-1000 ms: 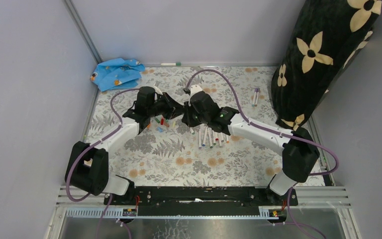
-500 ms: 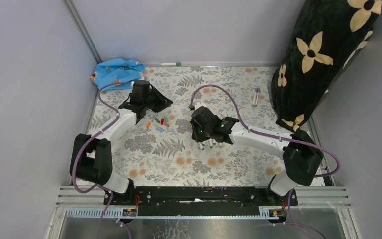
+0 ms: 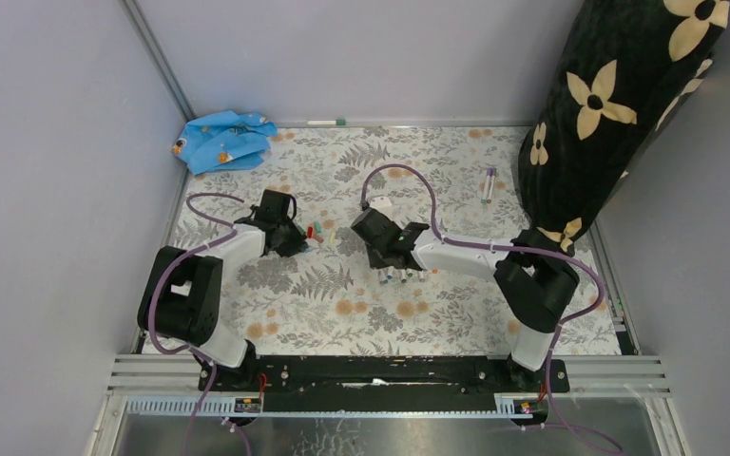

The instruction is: Open the pen caps

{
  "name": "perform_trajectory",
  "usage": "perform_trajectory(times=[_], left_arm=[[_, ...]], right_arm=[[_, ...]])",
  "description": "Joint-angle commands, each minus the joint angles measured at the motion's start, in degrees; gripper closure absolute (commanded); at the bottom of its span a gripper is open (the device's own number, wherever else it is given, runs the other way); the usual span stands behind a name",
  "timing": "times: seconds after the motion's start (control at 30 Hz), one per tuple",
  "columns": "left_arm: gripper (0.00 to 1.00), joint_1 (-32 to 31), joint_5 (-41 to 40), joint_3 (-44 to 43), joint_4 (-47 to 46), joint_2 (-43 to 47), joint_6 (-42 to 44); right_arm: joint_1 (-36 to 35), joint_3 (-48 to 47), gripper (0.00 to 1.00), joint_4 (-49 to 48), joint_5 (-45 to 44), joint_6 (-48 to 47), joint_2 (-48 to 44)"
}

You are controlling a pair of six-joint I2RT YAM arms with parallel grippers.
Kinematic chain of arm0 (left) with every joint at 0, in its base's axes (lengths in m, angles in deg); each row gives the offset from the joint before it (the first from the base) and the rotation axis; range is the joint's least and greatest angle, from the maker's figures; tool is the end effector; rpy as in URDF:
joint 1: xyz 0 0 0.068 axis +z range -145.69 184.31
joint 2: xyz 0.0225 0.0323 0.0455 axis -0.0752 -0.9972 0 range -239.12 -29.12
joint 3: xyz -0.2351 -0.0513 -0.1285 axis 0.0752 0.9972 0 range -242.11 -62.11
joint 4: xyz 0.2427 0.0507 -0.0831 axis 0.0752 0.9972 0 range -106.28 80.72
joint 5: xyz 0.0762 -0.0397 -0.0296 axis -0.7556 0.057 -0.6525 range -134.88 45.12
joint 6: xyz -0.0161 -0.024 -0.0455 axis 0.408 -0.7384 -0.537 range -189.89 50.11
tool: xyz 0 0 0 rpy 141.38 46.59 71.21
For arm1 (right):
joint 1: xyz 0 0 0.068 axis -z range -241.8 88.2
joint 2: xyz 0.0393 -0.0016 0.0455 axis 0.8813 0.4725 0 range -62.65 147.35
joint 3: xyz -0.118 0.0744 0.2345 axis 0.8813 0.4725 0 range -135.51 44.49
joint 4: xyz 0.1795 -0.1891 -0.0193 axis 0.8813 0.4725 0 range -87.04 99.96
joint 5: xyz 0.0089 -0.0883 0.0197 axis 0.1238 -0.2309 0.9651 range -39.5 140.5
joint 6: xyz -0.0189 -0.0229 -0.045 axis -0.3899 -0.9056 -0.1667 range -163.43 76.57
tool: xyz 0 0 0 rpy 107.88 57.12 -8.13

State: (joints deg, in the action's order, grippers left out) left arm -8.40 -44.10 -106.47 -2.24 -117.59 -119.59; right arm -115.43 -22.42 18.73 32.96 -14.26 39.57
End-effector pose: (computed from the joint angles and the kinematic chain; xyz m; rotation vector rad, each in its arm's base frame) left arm 0.2813 -0.0640 0.1569 -0.8338 2.5089 -0.4061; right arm 0.2330 0.2982 0.1950 -0.3842 2.3960 0.2861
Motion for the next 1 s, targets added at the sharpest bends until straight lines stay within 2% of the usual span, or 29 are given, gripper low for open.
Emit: perform_trajectory(times=[0.0,0.33,0.57,0.67,0.9,0.97], left_arm=[[0.92,0.01,-4.39,0.56,-1.82,-0.41,0.47],[0.72,-0.03,-5.03,1.20,-2.51,-1.24,0.14],[0.55,-0.03,-5.14,0.71,-2.27,0.56,-0.39],[0.53,-0.03,-5.37,0.24,-1.63,2.33,-0.57],[0.52,-0.03,-5.28,-0.64,0.00,7.93,-1.02],[0.52,-0.03,-5.28,-0.90,0.48,9.38,-1.06]], right_arm=[[0.14,-1.28,1.00,-1.11,-5.50,1.76,0.72],[1.36,0.73,1.00,-2.21,-8.05,2.30,0.87],[2.11,0.39,1.00,-1.79,-8.65,2.28,1.69],[2.36,0.37,0.98,-1.81,-8.41,2.39,2.61],[2.72,0.72,0.86,-2.46,-8.05,2.96,4.80],[2.78,0.90,0.79,-2.66,-7.95,3.02,4.88]])
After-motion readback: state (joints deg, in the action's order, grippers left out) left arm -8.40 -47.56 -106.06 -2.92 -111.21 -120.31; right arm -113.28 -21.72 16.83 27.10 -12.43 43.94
